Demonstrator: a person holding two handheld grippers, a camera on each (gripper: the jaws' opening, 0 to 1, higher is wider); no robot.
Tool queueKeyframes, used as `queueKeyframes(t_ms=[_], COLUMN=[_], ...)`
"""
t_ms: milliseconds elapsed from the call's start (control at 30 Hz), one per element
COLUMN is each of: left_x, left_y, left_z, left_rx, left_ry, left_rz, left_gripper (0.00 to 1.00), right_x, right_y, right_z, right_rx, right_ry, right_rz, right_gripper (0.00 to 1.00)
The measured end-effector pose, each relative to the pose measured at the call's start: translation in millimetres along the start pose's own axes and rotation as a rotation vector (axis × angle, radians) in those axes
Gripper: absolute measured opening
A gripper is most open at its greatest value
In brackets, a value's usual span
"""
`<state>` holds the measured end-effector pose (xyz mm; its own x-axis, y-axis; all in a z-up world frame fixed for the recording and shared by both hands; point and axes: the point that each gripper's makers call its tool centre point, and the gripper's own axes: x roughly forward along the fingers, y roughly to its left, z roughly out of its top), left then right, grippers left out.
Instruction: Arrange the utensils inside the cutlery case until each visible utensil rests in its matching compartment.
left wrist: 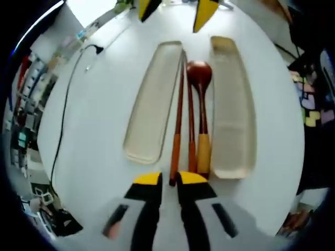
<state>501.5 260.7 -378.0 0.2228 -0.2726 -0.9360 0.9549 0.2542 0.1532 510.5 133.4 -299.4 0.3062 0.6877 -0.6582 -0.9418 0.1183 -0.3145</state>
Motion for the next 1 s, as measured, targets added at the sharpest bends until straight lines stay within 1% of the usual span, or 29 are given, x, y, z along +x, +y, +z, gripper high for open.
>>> queueKeyframes(t_ms=[100, 200, 233, 267, 300, 333, 367, 467, 500, 567, 700, 833, 900, 1000], left_x=[0.4, 0.5, 0.4, 0.6, 0.7, 0.9, 0.8, 1.4, 1.4, 2.5, 3.3, 3.6, 3.9, 4.7], left_y=[-1.8, -3.8, -3.8, -4.3, -4.4, -5.2, -5.4, -6.2, -7.0, -6.7, -6.4, -8.5, -9.7, -10.1], left_z=[0.0, 0.4, 0.4, 0.4, 0.8, 0.6, 0.5, 0.9, 0.9, 2.1, 2.6, 2.5, 2.6, 3.4], left_rx=[-0.008, 0.027, 0.032, 0.056, 0.089, 0.103, 0.11, 0.215, 0.231, 0.209, 0.19, 0.17, 0.157, 0.152], left_ry=[-0.006, -0.007, -0.006, -0.001, 0.0, 0.002, 0.006, 0.026, 0.029, 0.045, 0.057, 0.044, 0.034, 0.032], left_rz=[-0.024, -0.043, -0.049, -0.065, -0.078, -0.085, -0.091, -0.109, -0.108, -0.114, -0.128, -0.14, -0.146, -0.162], left_gripper=[0.07, 0.07, 0.07, 0.06, 0.06, 0.06, 0.06, 0.06, 0.06, 0.06, 0.06, 0.06, 0.06, 0.06], right_x=[15.3, 30.2, 35.5, 40.4, 43.9, 47.3, 52.0, 61.2, 63.3, 66.7, 75.2, 84.5, 86.0, 91.6], right_y=[6.3, 12.5, 16.5, 21.2, 23.6, 24.9, 26.0, 27.6, 30.1, 32.4, 37.6, 41.4, 46.0, 49.7], right_z=[4.3, 6.5, 9.4, 15.6, 19.5, 22.6, 23.8, 22.2, 21.8, 21.6, 18.2, 13.2, 14.8, 13.2], right_rx=[-0.003, -0.009, -0.017, 0.019, 0.063, 0.098, 0.113, 0.113, 0.121, 0.141, 0.151, 0.177, 0.188, 0.196], right_ry=[0.004, 0.016, 0.003, -0.033, -0.053, -0.067, -0.07, -0.055, -0.051, -0.046, -0.022, 0.011, 0.004, 0.023], right_rz=[0.036, 0.071, 0.1, 0.13, 0.154, 0.168, 0.187, 0.206, 0.223, 0.238, 0.264, 0.285, 0.307, 0.323], right_gripper=[0.37, 0.34, 0.33, 0.3, 0.29, 0.28, 0.27, 0.24, 0.22, 0.21, 0.21, 0.16, 0.12, 0.12])
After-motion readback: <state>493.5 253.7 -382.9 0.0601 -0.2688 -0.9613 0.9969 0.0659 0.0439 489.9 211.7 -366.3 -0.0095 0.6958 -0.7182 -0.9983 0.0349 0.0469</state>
